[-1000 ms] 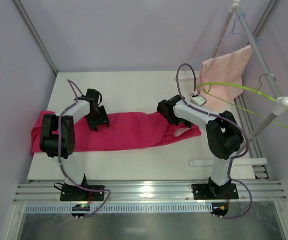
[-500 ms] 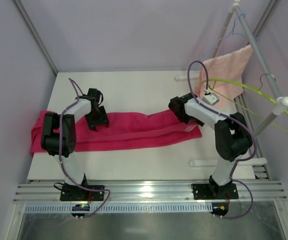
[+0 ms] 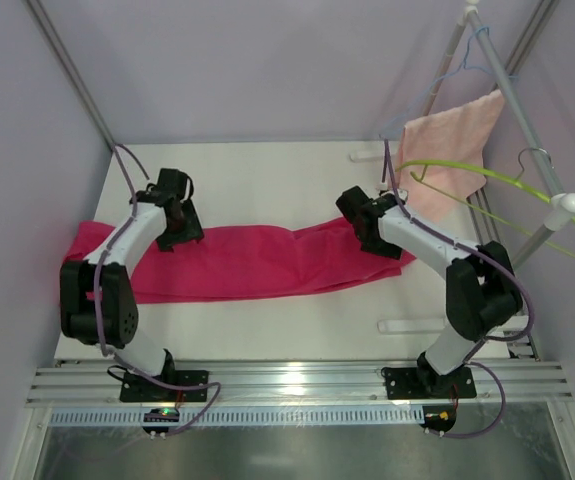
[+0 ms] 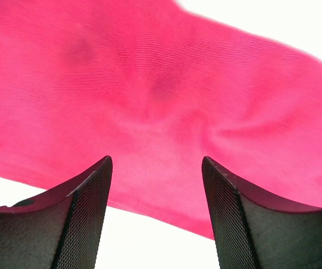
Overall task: Place the trousers on the hanger
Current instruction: Fold the trousers
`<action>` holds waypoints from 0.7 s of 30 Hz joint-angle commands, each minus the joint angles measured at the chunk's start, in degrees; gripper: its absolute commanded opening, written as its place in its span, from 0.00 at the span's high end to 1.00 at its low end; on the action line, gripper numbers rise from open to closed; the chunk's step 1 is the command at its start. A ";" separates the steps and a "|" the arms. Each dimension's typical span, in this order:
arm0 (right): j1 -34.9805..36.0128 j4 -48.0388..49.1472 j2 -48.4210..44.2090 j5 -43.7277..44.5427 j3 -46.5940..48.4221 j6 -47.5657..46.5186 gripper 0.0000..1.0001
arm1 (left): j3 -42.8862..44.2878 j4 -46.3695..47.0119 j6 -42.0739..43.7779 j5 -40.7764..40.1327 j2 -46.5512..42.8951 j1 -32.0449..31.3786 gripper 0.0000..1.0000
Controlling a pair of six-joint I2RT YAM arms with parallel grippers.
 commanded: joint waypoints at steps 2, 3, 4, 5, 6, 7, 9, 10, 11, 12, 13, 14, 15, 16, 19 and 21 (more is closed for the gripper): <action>1.89 15.69 -9.07 -21.40 -0.45 -15.68 0.44 | -3.17 0.03 0.96 -0.87 -11.85 -0.11 0.34; 2.42 16.22 -9.16 -22.81 0.50 -15.68 0.44 | -3.97 0.56 0.52 0.10 -13.60 -0.11 0.34; 3.91 16.05 -8.82 -25.35 1.21 -15.68 0.44 | -5.11 1.17 0.17 2.72 -15.01 -0.11 0.34; 4.62 16.40 -8.73 -27.20 1.74 -15.59 0.44 | -6.07 2.05 0.08 4.48 -17.03 -0.11 0.33; 5.41 18.14 -8.38 -28.96 1.92 -15.07 0.44 | -7.56 3.54 -0.10 6.15 -17.66 -0.03 0.33; 7.50 19.81 -8.37 -30.89 1.31 -14.28 0.44 | -7.93 3.82 -0.45 9.30 -17.93 -0.03 0.31; 9.80 24.20 -7.24 -36.35 -0.62 -10.33 0.44 | -8.02 3.73 -1.24 12.74 -17.75 0.06 0.31; 11.20 25.35 -6.62 -36.53 -1.06 -8.66 0.44 | -8.02 3.73 -1.42 13.98 -17.93 0.06 0.31; 14.26 26.67 -5.83 -36.71 -1.24 -5.78 0.44 | -8.11 3.99 -1.59 16.95 -18.02 -0.03 0.31; 15.51 28.77 -4.96 -36.45 -1.07 -4.44 0.41 | -8.19 4.17 -1.77 17.59 -19.06 -0.03 0.31; 16.74 29.32 -2.34 -36.10 -0.63 -2.69 0.39 | -8.19 4.08 -1.94 17.60 -19.77 0.06 0.31; 17.88 29.58 -0.83 -36.10 0.24 -1.71 0.38 | -8.02 3.99 -1.86 17.34 -20.30 -0.03 0.31; 19.46 29.85 0.66 -35.40 2.25 -1.01 0.37 | -7.76 3.65 -1.68 16.90 -21.69 0.06 0.31; 20.17 29.50 3.98 -34.35 3.23 -1.00 0.36 | -6.88 2.51 -1.16 16.28 -22.23 0.06 0.31; 20.62 31.77 8.22 -33.90 3.42 -3.19 0.36 | -5.74 0.14 -0.10 13.56 -24.33 0.06 0.30; 20.62 33.01 11.22 -32.59 1.85 -4.33 0.36 | -5.82 -0.49 0.95 11.55 -25.39 0.06 0.30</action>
